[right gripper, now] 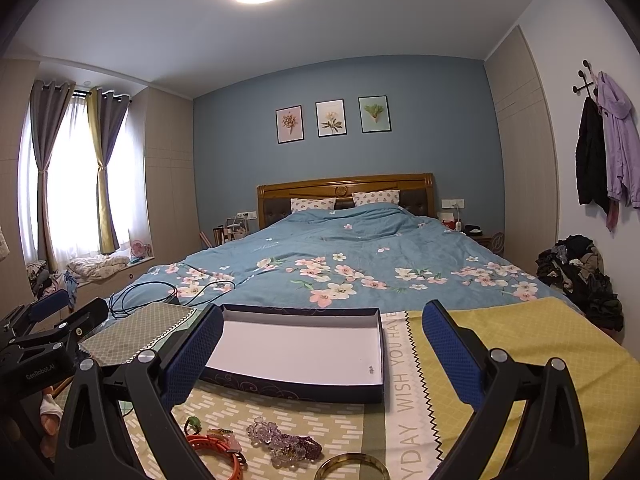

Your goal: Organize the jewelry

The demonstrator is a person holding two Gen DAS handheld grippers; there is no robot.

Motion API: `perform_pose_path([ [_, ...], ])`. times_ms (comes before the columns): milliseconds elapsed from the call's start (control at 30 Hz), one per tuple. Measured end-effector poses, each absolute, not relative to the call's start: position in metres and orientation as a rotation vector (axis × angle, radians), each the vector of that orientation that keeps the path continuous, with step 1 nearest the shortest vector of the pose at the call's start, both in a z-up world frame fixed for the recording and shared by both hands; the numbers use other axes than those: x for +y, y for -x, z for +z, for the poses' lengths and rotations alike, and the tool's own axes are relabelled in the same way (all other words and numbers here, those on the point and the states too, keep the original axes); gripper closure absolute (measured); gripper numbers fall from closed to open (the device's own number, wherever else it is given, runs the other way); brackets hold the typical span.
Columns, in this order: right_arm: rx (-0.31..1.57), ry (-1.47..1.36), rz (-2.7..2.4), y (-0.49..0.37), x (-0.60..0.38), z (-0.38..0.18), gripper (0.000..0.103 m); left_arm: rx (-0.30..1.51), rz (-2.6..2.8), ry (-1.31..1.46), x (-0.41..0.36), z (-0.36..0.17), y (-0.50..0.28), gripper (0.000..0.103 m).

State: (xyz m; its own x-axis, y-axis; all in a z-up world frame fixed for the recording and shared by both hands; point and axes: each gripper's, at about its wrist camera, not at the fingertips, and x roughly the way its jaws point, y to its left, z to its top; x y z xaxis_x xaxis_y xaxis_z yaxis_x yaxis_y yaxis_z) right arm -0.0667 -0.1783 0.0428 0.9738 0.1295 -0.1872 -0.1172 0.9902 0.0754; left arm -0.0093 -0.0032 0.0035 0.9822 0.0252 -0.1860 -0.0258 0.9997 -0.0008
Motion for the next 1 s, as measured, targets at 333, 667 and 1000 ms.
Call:
perform_pose_path([
  [333,0.193,-0.063,0.124,0.0672,-0.1784,0.0432,0.007,0.183,0.026,0.001,-0.0042,0.0049,0.0101,0.006],
  [667,0.193,-0.067,0.124,0.0670,-0.1777,0.0426,0.007,0.184,0.027,0.000,-0.0045,0.0053,0.0101,0.006],
  [1000,0.198,-0.067,0.123,0.0685,-0.1820,0.0451,0.007,0.188,0.022,-0.002,-0.0044,0.0045,0.0092,0.006],
])
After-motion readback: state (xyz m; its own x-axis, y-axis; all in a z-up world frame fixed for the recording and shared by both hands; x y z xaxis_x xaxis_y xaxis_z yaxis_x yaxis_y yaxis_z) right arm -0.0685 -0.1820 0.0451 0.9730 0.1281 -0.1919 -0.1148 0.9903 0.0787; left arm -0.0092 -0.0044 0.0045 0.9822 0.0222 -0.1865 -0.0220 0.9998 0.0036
